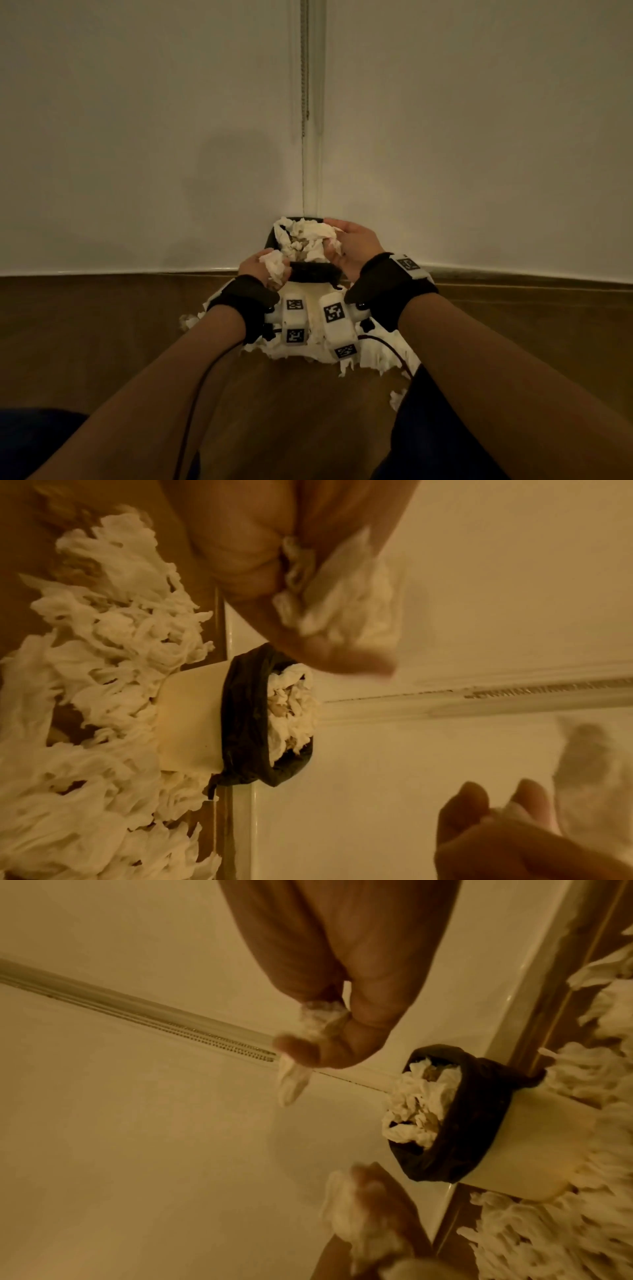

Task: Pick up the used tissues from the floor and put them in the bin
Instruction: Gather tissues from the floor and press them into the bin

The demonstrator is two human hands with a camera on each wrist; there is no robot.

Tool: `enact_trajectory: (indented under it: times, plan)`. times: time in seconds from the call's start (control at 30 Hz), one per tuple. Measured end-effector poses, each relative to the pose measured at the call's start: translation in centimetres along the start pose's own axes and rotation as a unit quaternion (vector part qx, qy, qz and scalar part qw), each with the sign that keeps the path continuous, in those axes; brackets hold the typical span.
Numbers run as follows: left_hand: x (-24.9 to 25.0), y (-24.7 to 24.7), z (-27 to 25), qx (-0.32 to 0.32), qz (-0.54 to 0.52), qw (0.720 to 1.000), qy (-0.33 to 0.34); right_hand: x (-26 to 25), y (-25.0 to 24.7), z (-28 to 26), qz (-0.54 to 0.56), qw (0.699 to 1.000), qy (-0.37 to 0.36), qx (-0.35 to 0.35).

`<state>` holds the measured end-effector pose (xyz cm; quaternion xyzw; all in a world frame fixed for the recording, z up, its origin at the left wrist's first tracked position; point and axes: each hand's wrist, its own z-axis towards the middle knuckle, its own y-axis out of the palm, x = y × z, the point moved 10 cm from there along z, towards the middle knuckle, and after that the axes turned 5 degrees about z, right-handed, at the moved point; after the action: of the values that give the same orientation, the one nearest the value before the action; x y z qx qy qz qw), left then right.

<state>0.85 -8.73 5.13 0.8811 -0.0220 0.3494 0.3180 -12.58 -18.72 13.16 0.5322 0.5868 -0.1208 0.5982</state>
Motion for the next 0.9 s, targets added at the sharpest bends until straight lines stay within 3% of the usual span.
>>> enact_trajectory:
  times: [0.1,0.23,0.33,0.47,0.67,0.73,0.9]
  plan:
    - [0.5,0.9,-1.2,-0.016,0.136,0.99,0.031,-1.5,0.0,-1.3,-0.01,1.0,-0.003,0.0]
    - [1.3,1.6,-2.0,-0.024,0.305,0.949,0.079,-1.9,0.6,-2.0,0.022,0.999,0.023,0.003]
    - [0.7,3.5,-2.8,-0.112,0.264,0.955,0.074,-2.1,1.5,-2.4,0.051,0.998,0.022,-0.004]
    - [0.8,5.0,-3.5,-0.159,0.156,0.972,0.072,-3.3,1.0,-2.3,0.043,0.999,-0.014,-0.004]
    - [1.2,5.7,-3.6,-0.149,0.074,0.98,0.106,-4.5,0.1,-1.9,-0.005,0.999,-0.029,-0.036]
    - [1.1,5.7,-3.4,-0.144,0.048,0.984,0.098,-4.9,-0.7,-1.8,-0.039,0.999,-0.026,-0.016]
    - [1.9,5.1,-3.1,-0.102,0.115,0.98,0.129,-4.7,-1.5,-1.8,-0.028,0.999,0.001,0.016]
